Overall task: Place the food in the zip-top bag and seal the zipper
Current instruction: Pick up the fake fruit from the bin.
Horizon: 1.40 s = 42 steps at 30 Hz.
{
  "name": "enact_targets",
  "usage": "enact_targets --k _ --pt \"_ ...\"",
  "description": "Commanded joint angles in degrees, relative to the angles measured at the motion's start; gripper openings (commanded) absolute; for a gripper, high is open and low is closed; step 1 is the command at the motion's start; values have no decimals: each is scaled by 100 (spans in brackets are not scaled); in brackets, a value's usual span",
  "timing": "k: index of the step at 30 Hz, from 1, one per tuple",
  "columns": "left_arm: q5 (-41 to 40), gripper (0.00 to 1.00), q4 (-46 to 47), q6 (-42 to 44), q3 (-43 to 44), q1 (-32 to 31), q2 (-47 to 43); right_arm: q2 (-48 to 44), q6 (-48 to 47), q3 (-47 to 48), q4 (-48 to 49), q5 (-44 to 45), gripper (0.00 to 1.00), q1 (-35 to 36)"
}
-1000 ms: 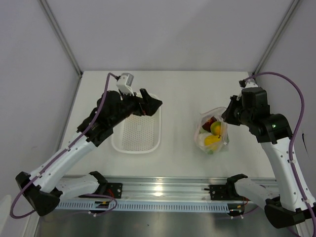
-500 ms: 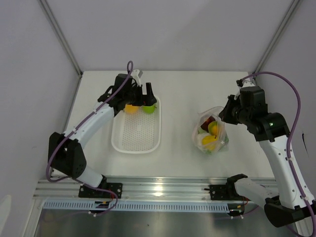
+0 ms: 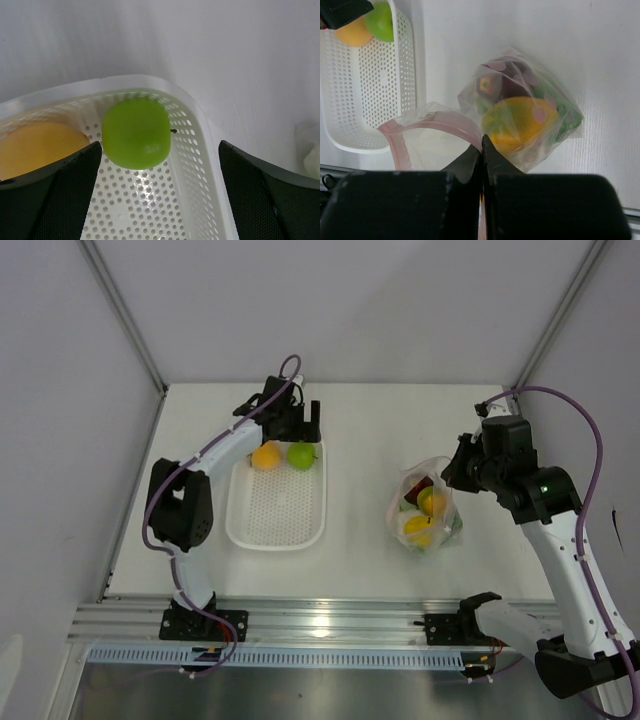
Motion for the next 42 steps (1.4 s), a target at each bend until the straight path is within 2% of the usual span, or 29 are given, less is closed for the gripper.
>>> enact_targets --k 1,6,18,24,29,35,38,39,41,42 --pt "-305 100 -336 194 453 19 135 32 -135 -27 203 26 0 -27" --pt "-568 100 -432 142 339 28 311 50 -161 -27 220 35 0 -27" --pt "-173 99 -458 -183 154 20 600 15 -170 -45 229 43 0 -27" --pt "-208 95 -512 -245 146 28 742 -29 -179 -71 194 96 0 -53" --pt "-199 88 -371 -254 57 28 768 -11 -152 -36 211 -9 0 -53" --pt "-173 71 -336 -219 163 20 917 50 -143 -36 185 8 0 -53" --pt "-235 53 -344 -175 216 37 944 59 -126 -80 194 8 0 -53" --pt "-261 39 -353 -183 216 37 918 68 -117 -89 194 17 0 -53" --pt "-287 29 -336 -192 181 37 865 59 -117 -106 211 34 0 -53" --pt "-296 17 -336 -192 154 37 795 59 -100 -106 211 35 0 -53"
